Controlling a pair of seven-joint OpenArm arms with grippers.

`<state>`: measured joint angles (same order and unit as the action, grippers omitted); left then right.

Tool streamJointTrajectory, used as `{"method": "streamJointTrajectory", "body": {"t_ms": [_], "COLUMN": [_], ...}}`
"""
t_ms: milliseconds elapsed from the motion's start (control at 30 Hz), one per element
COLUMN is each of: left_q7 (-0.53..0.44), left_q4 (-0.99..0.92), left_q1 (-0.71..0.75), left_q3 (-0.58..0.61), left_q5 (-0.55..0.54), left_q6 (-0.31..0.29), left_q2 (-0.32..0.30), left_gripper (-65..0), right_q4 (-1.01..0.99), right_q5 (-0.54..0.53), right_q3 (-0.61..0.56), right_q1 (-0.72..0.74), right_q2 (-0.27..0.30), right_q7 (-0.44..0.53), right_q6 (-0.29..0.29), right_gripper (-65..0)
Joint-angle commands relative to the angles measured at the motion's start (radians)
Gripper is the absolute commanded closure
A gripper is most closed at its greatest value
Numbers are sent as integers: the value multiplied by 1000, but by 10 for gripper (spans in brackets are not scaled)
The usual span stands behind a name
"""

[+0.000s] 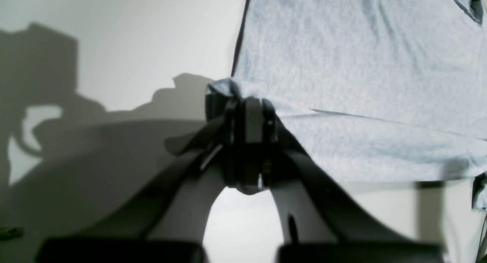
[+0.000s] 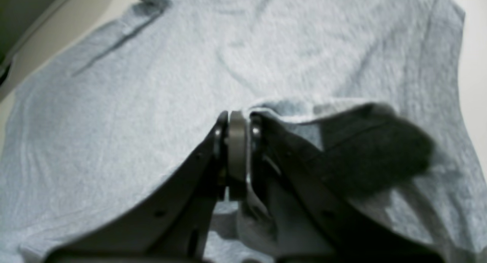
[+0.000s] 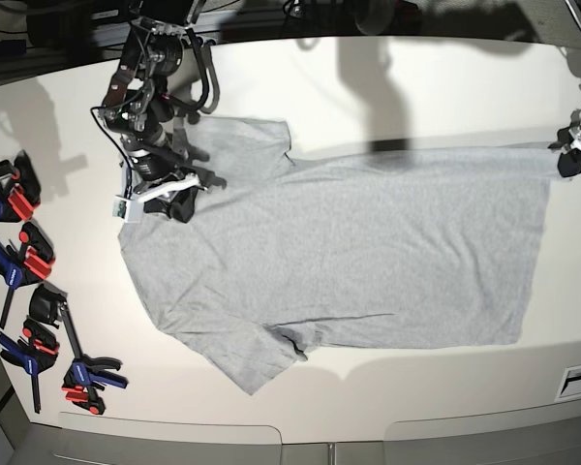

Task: Fold the T-shirt properly
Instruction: 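Pull the shirt by both shoulders to straighten it, then regrasp the collar-side corners with both grippers and drag the shirt flat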

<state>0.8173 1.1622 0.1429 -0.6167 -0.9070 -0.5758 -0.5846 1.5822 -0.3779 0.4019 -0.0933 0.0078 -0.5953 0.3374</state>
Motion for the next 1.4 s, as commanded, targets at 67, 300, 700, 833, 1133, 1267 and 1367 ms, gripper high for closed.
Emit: {"method": "streamJointTrajectory", "body": {"t_ms": [67,300,700,833,1133,1267,1367], "left_q7": [-31,-31,42,47,-39,-127,-210], "left_q4": [14,14,14,16,27,103,153], "left_q1": [-10,-10,-4,16,18,18,18], "left_q3": [-8,-8,-8,-8,69,192,261], "left_q5": [-10,-10,-83,-89,60,209,337], "left_q6": [1,0,-78,-122,-122,-96,34], "left_q2": [-28,-39,-177,-122,-31,-31,-30], "left_gripper": [0,-179,-44,0,0,0,0], "right_q4": [16,17,249,309,317,315,304], "right_q5": [-14,-14,-22,-26,93,91,122], "right_q3": [3,3,58,57,55,52,29], "right_q1": [13,13,-22,-126,-220,-217,-217], "right_q2": [6,10,72,56,33,34,34], "right_q7": [25,-11,-216,-211,-91,-67,-57], "right_q6": [6,6,6,6,5,5,4], "right_gripper": [0,-244,-155,0,0,0,0]}}
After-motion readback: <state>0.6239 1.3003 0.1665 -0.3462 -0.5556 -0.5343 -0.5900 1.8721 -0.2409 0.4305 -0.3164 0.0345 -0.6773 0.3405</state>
